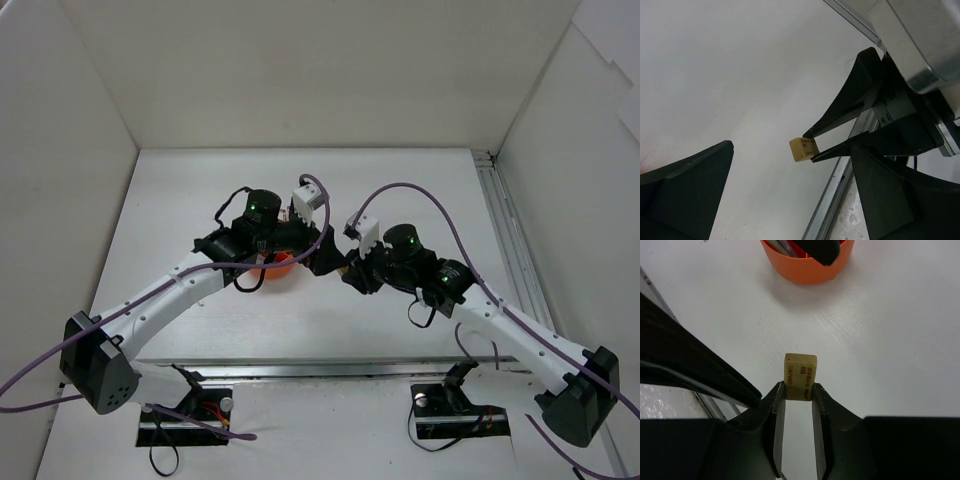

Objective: Sort the stationery into containers
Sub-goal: Pick up the stationery from the center of the board, then place the stationery in the storage box.

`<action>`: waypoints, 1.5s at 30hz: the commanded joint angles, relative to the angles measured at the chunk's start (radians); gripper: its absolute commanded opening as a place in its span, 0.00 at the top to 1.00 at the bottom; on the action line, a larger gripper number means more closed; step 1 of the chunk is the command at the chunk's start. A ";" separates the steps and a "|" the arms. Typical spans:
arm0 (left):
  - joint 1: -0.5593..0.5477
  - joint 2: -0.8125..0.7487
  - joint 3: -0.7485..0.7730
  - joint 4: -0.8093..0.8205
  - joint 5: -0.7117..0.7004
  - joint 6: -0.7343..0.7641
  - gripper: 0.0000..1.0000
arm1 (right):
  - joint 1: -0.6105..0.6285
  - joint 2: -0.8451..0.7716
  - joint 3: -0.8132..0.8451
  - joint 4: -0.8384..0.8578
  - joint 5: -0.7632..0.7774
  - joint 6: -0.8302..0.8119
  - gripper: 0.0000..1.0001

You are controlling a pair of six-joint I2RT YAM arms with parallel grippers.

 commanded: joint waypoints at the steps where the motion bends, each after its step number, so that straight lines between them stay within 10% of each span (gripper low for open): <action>1: -0.028 -0.023 0.021 0.065 0.029 -0.023 0.01 | 0.027 -0.046 -0.007 0.097 -0.009 -0.038 1.00; 18: -0.057 -0.045 -0.066 0.142 0.022 -0.142 0.13 | 0.051 -0.172 -0.113 0.267 -0.008 -0.001 1.00; 29: -0.092 -0.008 -0.028 0.094 0.012 -0.116 0.67 | 0.090 -0.170 -0.127 0.353 0.159 0.007 1.00; 37: -0.092 -0.014 -0.029 0.096 0.042 -0.112 0.77 | 0.088 -0.193 -0.137 0.369 0.232 0.016 1.00; 40: -0.092 -0.008 -0.020 0.087 0.047 -0.111 1.00 | 0.090 -0.189 -0.136 0.369 0.253 0.019 1.00; 43: -0.092 -0.014 -0.011 0.070 0.024 -0.085 1.00 | 0.088 -0.184 -0.124 0.356 0.262 0.019 0.89; 45: -0.092 -0.023 0.012 0.044 -0.034 -0.054 1.00 | 0.088 -0.163 -0.111 0.340 0.293 0.083 0.65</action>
